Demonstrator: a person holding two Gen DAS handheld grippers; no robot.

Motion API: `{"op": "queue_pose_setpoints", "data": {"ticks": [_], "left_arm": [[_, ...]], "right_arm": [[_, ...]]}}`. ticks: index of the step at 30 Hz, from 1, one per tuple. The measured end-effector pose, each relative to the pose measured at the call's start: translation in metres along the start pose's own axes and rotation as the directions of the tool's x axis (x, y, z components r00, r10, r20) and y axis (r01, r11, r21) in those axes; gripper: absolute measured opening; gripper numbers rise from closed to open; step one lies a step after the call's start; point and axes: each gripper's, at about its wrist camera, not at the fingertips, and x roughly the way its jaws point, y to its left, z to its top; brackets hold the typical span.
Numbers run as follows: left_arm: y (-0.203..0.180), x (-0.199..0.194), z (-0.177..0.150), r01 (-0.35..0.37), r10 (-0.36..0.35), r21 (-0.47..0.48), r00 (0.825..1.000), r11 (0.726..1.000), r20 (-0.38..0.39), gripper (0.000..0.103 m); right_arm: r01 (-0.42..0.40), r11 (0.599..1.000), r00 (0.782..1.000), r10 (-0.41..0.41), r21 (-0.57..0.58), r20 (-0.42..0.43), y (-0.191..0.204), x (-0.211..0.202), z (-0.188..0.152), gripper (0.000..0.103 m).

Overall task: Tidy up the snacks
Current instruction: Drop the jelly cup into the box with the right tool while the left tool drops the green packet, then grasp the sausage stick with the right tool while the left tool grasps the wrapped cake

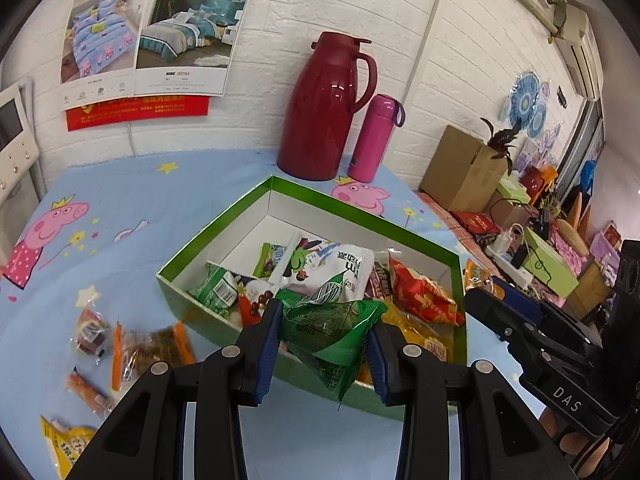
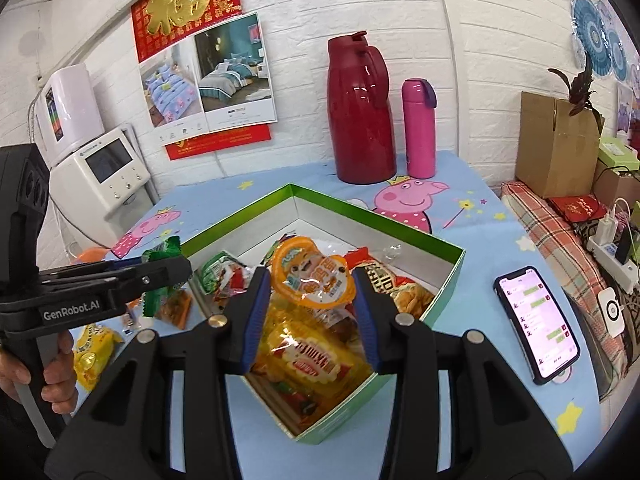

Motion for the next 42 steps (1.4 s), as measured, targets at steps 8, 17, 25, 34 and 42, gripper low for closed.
{"op": "queue_pose_setpoints", "data": {"ticks": [8, 17, 25, 34, 42], "left_arm": [[0.005, 0.031, 0.007, -0.023, 0.023, 0.012, 0.999, 1.000, -0.026, 0.041], [0.016, 0.024, 0.004, -0.098, 0.099, -0.025, 0.994, 0.995, 0.043, 0.093], [0.016, 0.007, -0.005, -0.109, 0.110, -0.021, 0.993, 0.994, 0.049, 0.094], [0.017, -0.037, -0.015, -0.079, 0.079, 0.005, 0.995, 0.997, 0.059, 0.094], [0.077, -0.108, -0.020, -0.147, 0.154, -0.065, 0.980, 0.987, 0.123, 0.094]], "right_arm": [[0.025, 0.999, 1.000, -0.025, -0.035, -0.018, -0.008, 0.033, 0.003, 0.046], [0.049, 0.997, 0.999, -0.050, -0.066, -0.013, -0.008, 0.038, -0.007, 0.081], [0.034, 0.997, 0.999, -0.035, -0.062, -0.002, 0.000, 0.021, -0.007, 0.081], [-0.005, 0.995, 0.999, 0.008, -0.097, 0.032, 0.029, -0.010, -0.006, 0.083], [-0.094, 0.986, 0.994, 0.102, -0.141, 0.050, 0.071, -0.034, -0.009, 0.090]]}}
